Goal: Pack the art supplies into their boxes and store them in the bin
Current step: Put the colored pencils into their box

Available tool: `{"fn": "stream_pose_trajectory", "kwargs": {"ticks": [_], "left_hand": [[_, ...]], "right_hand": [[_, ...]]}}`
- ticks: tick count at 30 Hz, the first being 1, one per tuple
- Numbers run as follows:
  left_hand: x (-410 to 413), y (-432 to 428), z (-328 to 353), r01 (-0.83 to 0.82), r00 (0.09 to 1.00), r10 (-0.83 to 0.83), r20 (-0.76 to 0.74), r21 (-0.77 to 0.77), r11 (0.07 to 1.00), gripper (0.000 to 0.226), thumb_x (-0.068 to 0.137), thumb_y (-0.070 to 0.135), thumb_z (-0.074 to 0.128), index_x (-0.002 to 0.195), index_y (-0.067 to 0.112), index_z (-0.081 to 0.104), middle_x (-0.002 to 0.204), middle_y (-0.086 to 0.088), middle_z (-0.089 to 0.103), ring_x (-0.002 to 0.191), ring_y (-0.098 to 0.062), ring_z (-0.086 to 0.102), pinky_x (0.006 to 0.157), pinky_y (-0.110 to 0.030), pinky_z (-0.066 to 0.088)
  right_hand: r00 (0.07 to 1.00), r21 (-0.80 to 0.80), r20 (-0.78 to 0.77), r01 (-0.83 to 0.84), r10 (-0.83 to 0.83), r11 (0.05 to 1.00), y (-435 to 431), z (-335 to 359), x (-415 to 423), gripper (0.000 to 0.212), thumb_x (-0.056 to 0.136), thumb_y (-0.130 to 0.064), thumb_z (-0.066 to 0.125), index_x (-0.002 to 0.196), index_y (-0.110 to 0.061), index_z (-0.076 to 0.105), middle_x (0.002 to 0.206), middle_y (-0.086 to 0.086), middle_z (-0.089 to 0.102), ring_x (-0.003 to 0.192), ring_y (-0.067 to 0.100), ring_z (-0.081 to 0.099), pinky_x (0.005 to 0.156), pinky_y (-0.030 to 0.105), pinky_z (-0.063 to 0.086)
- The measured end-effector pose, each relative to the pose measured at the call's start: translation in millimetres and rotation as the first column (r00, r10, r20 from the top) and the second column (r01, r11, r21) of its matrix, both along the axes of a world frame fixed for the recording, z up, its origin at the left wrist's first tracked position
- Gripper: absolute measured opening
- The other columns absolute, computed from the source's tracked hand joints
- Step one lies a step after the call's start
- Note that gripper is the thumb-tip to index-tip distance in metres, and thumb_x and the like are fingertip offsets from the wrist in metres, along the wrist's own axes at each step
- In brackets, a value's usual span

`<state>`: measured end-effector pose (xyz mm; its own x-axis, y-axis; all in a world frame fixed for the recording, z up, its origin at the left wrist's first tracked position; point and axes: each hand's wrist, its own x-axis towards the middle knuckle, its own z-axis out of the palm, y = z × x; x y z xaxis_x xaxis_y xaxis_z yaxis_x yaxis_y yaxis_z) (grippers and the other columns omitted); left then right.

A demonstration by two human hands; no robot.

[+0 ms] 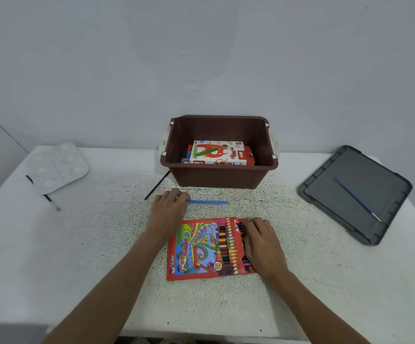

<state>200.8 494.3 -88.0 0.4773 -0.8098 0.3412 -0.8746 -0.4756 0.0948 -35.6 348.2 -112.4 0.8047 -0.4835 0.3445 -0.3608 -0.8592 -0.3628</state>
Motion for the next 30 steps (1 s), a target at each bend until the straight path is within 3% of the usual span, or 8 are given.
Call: {"fn": "stream_pose_trajectory", "kwargs": {"ticks": [3, 7, 11, 14, 20, 23, 27, 30], "left_hand": [[-10, -2, 7, 0.092, 0.993, -0.094, -0.067, -0.035, 0.995, 0.017, 0.096, 0.025, 0.052, 0.108, 0.016, 0.060, 0.100, 0.001, 0.060, 0.084, -0.014, 0.060, 0.076, -0.031, 0.053], [-32, -6, 22, 0.011, 0.931, -0.110, -0.347, -0.275, 0.961, 0.010, 0.094, 0.016, 0.061, 0.102, 0.011, 0.057, 0.089, 0.004, 0.063, 0.069, -0.008, 0.060, 0.061, -0.023, 0.052], [-50, -10, 29, -0.272, 0.736, -0.085, -0.672, -0.408, 0.872, 0.008, 0.093, 0.014, 0.065, 0.097, 0.016, 0.058, 0.085, 0.008, 0.070, 0.078, 0.002, 0.067, 0.068, -0.017, 0.053], [-61, -8, 32, -0.384, 0.539, -0.182, -0.823, -0.431, 0.817, 0.008, 0.092, 0.009, 0.067, 0.092, 0.015, 0.061, 0.085, 0.001, 0.074, 0.081, -0.008, 0.072, 0.076, -0.023, 0.058], [-77, 1, 29, -0.387, 0.312, -0.229, -0.922, -0.344, 0.856, 0.004, 0.090, 0.013, 0.070, 0.087, 0.012, 0.069, 0.077, -0.004, 0.074, 0.076, -0.023, 0.073, 0.069, -0.035, 0.058], [-79, 3, 25, -0.360, 0.292, -0.255, -0.922, -0.353, 0.864, 0.004, 0.088, 0.012, 0.072, 0.090, 0.010, 0.069, 0.082, -0.003, 0.074, 0.081, -0.015, 0.072, 0.074, -0.024, 0.055], [-78, 4, 24, -0.338, 0.258, -0.254, -0.932, -0.334, 0.880, 0.011, 0.087, 0.016, 0.074, 0.096, 0.012, 0.068, 0.087, -0.002, 0.076, 0.087, -0.016, 0.073, 0.083, -0.033, 0.057], [-78, 6, 23, -0.259, 0.317, -0.248, -0.916, -0.335, 0.906, 0.008, 0.089, 0.020, 0.072, 0.095, 0.019, 0.067, 0.089, 0.001, 0.075, 0.088, -0.012, 0.072, 0.082, -0.035, 0.058]], "right_hand": [[1.000, 0.014, 0.004, -0.013, 0.013, 1.000, -1, 2, -1, 0.031, 0.093, -0.019, 0.041, 0.116, -0.010, 0.060, 0.100, 0.003, 0.057, 0.086, 0.017, 0.048, 0.075, 0.031, 0.046], [0.999, 0.098, 0.043, 0.001, -0.005, 0.995, 0, 3, -3, 0.032, 0.097, -0.026, 0.038, 0.117, -0.013, 0.060, 0.103, -0.001, 0.056, 0.090, 0.014, 0.051, 0.076, 0.029, 0.047], [0.990, 0.083, 0.125, 0.056, -0.066, 0.995, 6, 11, 0, 0.031, 0.098, -0.029, 0.040, 0.112, -0.013, 0.063, 0.102, -0.002, 0.057, 0.091, 0.012, 0.051, 0.077, 0.026, 0.045], [0.982, 0.036, 0.183, 0.049, -0.055, 0.998, 12, 17, 8, 0.029, 0.098, -0.028, 0.046, 0.111, -0.010, 0.065, 0.100, 0.000, 0.058, 0.088, 0.014, 0.052, 0.076, 0.025, 0.045], [0.981, 0.000, 0.194, -0.008, 0.008, 1.000, 18, 23, 24, 0.034, 0.098, -0.030, 0.051, 0.124, -0.011, 0.062, 0.104, 0.004, 0.057, 0.091, 0.017, 0.051, 0.075, 0.027, 0.044], [0.981, -0.017, 0.189, -0.037, 0.039, 0.999, 20, 21, 25, 0.033, 0.098, -0.030, 0.050, 0.122, -0.011, 0.063, 0.104, 0.005, 0.056, 0.091, 0.017, 0.051, 0.074, 0.028, 0.046], [0.981, -0.048, 0.180, -0.071, 0.078, 0.996, 20, 21, 24, 0.030, 0.100, -0.028, 0.045, 0.113, -0.010, 0.065, 0.097, 0.003, 0.057, 0.083, 0.019, 0.051, 0.070, 0.034, 0.047], [0.987, -0.060, 0.141, -0.075, 0.083, 0.995, 16, 20, 18, 0.029, 0.097, -0.026, 0.046, 0.111, -0.010, 0.066, 0.096, 0.002, 0.058, 0.082, 0.019, 0.052, 0.069, 0.033, 0.047]]}}
